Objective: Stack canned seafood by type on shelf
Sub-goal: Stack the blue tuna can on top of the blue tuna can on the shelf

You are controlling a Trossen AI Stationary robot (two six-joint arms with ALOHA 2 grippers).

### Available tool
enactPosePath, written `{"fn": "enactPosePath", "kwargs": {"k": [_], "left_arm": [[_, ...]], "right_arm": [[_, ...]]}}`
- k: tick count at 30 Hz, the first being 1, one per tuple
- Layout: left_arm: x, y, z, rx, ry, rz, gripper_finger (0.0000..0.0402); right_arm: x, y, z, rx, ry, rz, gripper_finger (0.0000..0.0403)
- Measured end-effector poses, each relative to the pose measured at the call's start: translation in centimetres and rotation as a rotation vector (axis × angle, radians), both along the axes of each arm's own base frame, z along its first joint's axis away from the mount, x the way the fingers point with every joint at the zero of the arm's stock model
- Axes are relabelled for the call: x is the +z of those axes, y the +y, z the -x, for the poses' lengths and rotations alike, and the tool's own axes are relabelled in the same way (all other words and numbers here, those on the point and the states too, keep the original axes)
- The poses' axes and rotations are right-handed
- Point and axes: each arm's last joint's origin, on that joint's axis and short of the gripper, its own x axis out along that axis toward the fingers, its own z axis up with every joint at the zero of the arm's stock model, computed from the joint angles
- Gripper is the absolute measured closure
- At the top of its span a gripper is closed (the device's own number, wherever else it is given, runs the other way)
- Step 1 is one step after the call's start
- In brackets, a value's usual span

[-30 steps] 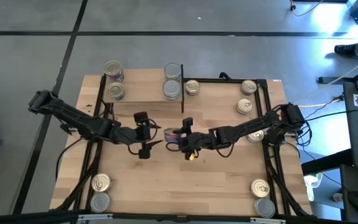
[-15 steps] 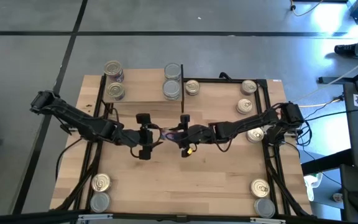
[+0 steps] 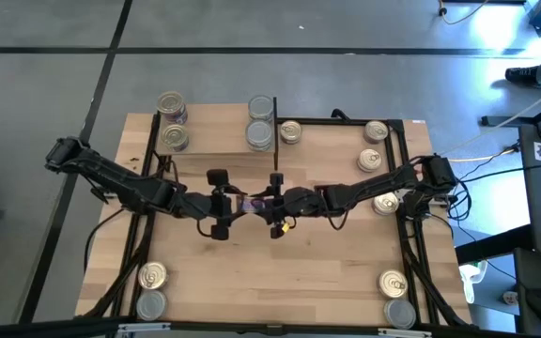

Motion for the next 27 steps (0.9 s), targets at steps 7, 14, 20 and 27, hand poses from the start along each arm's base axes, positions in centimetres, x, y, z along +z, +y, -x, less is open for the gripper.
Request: {"fn": "enactPosePath", "kwargs": {"k": [7, 14, 20, 27], "left_arm": [[-0.1, 0.0, 0.0, -0.005, 0.01, -0.009, 0.0212], [0.9, 0.1, 0.4, 0.02, 0.036, -0.013, 0.0212], [4.2, 0.9, 1.2, 0.199, 0.131, -0.067, 0.0212], [7.6, 2.0, 2.9, 0.388, 0.212, -0.127, 0.0212]], "right_arm": [[0.2, 0.0, -0.1, 0.001, -0.016, -0.003, 0.0183], [1.4, 0.8, 1.5, -0.015, 0.046, 0.028, 0.0147], [3.2, 2.3, 5.5, 0.007, 0.239, 0.018, 0.014], [-0.3, 2.3, 8.2, -0.078, 0.477, -0.092, 0.0139]]}}
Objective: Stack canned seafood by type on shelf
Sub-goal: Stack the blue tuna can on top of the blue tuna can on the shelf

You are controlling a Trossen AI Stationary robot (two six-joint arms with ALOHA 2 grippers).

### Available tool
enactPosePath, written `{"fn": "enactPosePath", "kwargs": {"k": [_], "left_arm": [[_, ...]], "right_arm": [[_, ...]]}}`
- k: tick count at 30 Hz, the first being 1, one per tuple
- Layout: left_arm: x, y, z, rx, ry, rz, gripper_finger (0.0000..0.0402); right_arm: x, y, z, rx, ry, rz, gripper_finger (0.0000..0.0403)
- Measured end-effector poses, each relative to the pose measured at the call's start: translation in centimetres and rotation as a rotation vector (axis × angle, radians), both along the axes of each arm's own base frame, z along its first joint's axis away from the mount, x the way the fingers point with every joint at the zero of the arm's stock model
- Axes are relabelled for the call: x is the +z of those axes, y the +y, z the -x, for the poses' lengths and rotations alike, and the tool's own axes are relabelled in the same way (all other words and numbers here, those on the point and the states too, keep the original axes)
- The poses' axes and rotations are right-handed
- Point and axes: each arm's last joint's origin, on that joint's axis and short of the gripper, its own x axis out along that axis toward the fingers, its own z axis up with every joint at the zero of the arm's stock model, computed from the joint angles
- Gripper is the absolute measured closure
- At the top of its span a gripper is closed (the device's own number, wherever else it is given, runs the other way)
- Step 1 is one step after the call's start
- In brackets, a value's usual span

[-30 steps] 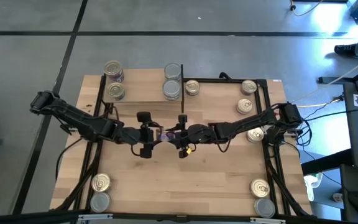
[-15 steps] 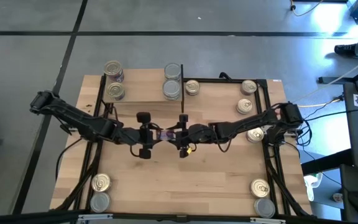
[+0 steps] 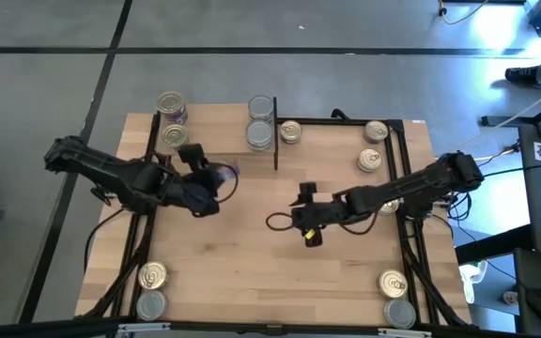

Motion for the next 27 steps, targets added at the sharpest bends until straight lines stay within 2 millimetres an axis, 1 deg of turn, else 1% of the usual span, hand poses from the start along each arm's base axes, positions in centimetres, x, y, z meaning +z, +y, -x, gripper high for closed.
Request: {"fn": "enactPosePath", "kwargs": {"k": [3, 5, 10, 13, 17, 20, 24, 27], "left_arm": [[1.0, 0.7, 0.7, 0.075, 0.015, 0.003, 0.0212], [1.6, 1.4, 1.2, 0.132, 0.026, 0.011, 0.0212], [2.9, 3.1, 2.3, 0.273, 0.073, 0.027, 0.0212], [3.6, 4.1, 2.8, 0.374, 0.11, 0.034, 0.0212], [3.7, 5.5, 2.8, 0.504, 0.183, 0.032, 0.0212], [3.3, 6.8, 2.2, 0.56, 0.218, 0.044, 0.0212], [2.5, 8.5, 1.6, 0.638, 0.274, 0.046, 0.0212], [2.4, 9.8, 1.7, 0.679, 0.312, 0.043, 0.0212]], "right_arm": [[-2.5, -0.4, 1.2, -0.108, 0.045, 0.004, 0.0139], [-3.6, -0.8, 1.8, -0.175, 0.033, 0.007, 0.0139], [-6.4, -1.1, 3.1, -0.248, 0.006, -0.067, 0.0139], [-7.6, -1.2, 3.6, -0.271, -0.023, -0.142, 0.0139], [-8.8, -1.3, 4.2, -0.283, -0.081, -0.216, 0.0139], [-9.5, -1.4, 4.6, -0.277, -0.121, -0.244, 0.0139], [-9.9, -1.5, 4.9, -0.275, -0.149, -0.257, 0.0139], [-10.0, -1.5, 5.0, -0.275, -0.147, -0.256, 0.0139]]}}
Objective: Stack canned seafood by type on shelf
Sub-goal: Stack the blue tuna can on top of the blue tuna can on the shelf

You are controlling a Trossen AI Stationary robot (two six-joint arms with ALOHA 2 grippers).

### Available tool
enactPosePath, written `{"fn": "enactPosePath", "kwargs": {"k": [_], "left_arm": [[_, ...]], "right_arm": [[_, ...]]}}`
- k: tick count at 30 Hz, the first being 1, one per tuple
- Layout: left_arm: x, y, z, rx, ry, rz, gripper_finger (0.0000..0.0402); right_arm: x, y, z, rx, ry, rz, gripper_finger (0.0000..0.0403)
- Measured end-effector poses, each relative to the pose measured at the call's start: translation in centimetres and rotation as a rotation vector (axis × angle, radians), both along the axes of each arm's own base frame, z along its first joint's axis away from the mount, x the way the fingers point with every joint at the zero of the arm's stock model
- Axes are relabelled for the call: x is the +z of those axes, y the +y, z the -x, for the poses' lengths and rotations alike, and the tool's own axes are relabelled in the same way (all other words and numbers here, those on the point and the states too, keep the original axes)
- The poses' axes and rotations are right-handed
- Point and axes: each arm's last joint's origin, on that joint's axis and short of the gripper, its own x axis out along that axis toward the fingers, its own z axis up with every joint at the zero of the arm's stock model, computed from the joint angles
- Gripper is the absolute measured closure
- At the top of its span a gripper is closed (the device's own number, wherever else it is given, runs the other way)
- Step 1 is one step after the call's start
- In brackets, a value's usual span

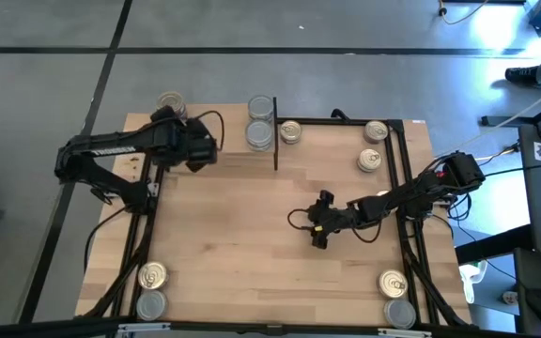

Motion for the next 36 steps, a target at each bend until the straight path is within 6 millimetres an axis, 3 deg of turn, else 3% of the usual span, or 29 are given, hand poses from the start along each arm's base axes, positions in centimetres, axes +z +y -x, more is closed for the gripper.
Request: {"fn": "enactPosePath", "kwargs": {"k": [10, 15, 24, 30, 36], "left_arm": [[0.4, 2.4, 0.9, -0.065, 0.218, 0.019, 0.0212], [0.2, 2.6, 0.9, -0.108, 0.266, 0.058, 0.0212], [-2.4, 2.5, 1.2, -0.124, 0.39, 0.088, 0.0202], [-2.5, 2.5, 1.3, -0.12, 0.385, 0.094, 0.0202], [-2.7, 2.3, 1.2, -0.128, 0.364, 0.15, 0.0173]], "right_arm": [[0.0, 0.0, 0.0, 0.004, 0.003, 0.005, 0.0139], [0.0, -0.1, 0.0, -0.01, -0.007, 0.018, 0.0139], [0.0, -0.1, -0.1, -0.013, -0.011, 0.025, 0.0139], [0.0, -0.1, -0.1, -0.001, -0.01, 0.038, 0.0139], [0.1, -0.1, -0.1, 0.0, -0.021, 0.037, 0.0139]]}}
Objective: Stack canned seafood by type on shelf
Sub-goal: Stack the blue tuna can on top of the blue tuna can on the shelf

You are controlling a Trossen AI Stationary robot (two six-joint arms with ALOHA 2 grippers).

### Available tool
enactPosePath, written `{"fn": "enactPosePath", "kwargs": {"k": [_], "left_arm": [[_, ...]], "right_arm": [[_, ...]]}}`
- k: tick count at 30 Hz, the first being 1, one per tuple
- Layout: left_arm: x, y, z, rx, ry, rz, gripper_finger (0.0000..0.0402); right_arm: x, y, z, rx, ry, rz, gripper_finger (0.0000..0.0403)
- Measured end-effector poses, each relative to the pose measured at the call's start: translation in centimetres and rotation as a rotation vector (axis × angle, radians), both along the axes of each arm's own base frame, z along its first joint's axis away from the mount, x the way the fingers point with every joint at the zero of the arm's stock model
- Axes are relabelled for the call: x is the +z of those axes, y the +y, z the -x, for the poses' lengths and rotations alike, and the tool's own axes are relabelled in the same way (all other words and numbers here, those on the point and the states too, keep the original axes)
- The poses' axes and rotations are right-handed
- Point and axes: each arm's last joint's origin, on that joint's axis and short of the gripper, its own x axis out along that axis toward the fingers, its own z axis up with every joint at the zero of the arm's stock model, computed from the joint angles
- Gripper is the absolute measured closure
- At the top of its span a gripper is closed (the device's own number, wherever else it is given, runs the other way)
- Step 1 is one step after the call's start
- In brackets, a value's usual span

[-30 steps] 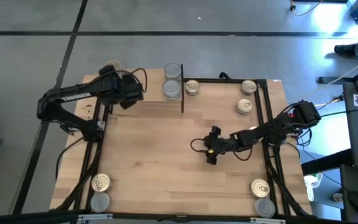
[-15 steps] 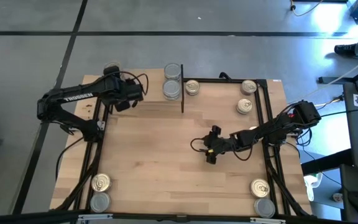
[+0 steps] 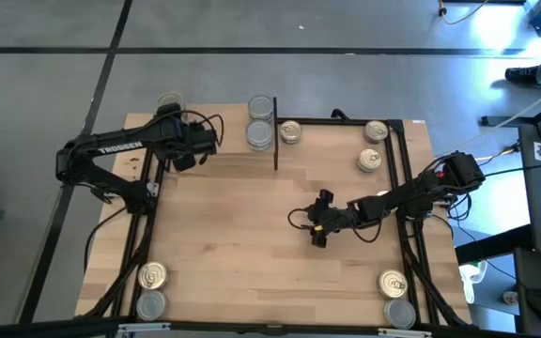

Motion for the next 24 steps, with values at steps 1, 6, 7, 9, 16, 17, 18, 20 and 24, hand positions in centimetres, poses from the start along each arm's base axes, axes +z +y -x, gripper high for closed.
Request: {"fn": "enactPosePath", "kwargs": {"k": [1, 6, 7, 9, 16, 17, 18, 20, 24], "left_arm": [[-0.02, 0.01, 0.02, 0.001, -0.002, 0.011, 0.0168], [-0.13, -0.09, 0.0, 0.006, -0.018, 0.063, 0.0144], [-0.16, -0.13, -0.01, 0.006, -0.022, 0.078, 0.014], [-0.19, -0.16, -0.02, 0.007, -0.027, 0.094, 0.0136], [-0.21, -0.21, -0.02, 0.005, -0.032, 0.115, 0.0133], [-0.21, -0.21, -0.02, 0.005, -0.032, 0.115, 0.0133], [-0.2, -0.2, -0.02, 0.005, -0.031, 0.112, 0.0133], [-0.18, -0.18, -0.02, 0.005, -0.028, 0.102, 0.0133], [-0.17, -0.17, -0.02, -0.021, -0.004, 0.108, 0.0133]], "right_arm": [[0.01, 0.0, -0.01, 0.0, -0.001, 0.0, 0.0139], [0.01, 0.0, -0.01, 0.001, -0.002, -0.001, 0.0139], [0.01, 0.0, -0.01, 0.0, -0.002, 0.0, 0.0139], [0.02, 0.0, -0.02, 0.0, -0.002, 0.0, 0.0139], [0.08, 0.03, -0.07, 0.001, -0.011, -0.004, 0.0139], [0.11, 0.03, -0.1, 0.001, -0.015, -0.006, 0.0139], [0.15, 0.05, -0.14, 0.002, -0.021, -0.007, 0.0139], [0.19, 0.06, -0.18, 0.002, -0.027, -0.009, 0.0139], [0.19, 0.06, -0.18, 0.003, -0.026, -0.01, 0.0139]]}}
